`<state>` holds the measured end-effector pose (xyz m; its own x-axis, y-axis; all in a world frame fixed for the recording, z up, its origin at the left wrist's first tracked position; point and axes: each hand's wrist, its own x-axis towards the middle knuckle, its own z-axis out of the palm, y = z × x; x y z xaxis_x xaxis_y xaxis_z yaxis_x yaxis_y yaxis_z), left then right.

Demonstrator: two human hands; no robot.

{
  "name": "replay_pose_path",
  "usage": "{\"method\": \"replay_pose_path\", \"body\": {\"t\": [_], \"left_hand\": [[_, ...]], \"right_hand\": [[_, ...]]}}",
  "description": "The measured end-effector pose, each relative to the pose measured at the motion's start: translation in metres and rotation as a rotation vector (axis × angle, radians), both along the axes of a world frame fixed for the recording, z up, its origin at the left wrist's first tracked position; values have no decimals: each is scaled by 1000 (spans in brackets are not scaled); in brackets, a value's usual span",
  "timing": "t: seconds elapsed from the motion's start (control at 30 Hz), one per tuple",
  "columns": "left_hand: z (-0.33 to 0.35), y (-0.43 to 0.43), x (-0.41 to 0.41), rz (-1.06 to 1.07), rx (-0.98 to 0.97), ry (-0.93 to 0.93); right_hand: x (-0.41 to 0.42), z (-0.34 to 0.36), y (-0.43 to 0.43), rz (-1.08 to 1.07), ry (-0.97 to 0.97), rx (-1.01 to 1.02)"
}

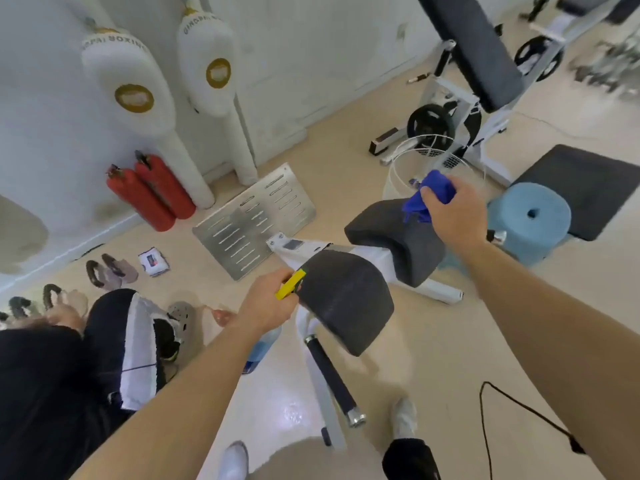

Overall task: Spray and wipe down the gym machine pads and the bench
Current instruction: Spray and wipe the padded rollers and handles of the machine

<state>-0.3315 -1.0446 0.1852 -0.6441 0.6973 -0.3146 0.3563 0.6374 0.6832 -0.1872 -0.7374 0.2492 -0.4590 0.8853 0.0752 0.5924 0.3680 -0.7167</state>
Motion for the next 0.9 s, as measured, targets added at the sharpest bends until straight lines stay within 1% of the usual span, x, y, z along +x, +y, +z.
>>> {"method": "replay_pose_path", "body": {"t": [0.07, 0.13, 0.3, 0.4, 0.53, 0.6, 0.7, 0.8, 0.9], "left_hand": [[-4, -2, -11, -83, -2, 22], [-8, -10, -24, -213, 6, 34], [-31, -34, -45, -361, 28, 30], [-47, -43, -51, -391, 29, 13], [-72, -47, -58, -422, 0, 25], [-86, -46, -61, -463, 39, 22], [-100, -44, -66, -490, 90, 57], [-113, -43, -72, -501, 99, 94], [-119, -44, -74, -513, 96, 126]], "right_hand": [[9, 3, -20, -50, -14, 31], [18, -6, -55, -140, -19, 53], [33, -43, -134, -283, -25, 26], [38, -66, -159, -395, -18, -32], [32, -84, -179, -569, 134, -63], [28, -94, -186, -638, 202, -45], [21, -108, -192, -710, 244, -70], [15, -119, -199, -734, 262, -78], [11, -126, -207, -677, 246, -60]]}}
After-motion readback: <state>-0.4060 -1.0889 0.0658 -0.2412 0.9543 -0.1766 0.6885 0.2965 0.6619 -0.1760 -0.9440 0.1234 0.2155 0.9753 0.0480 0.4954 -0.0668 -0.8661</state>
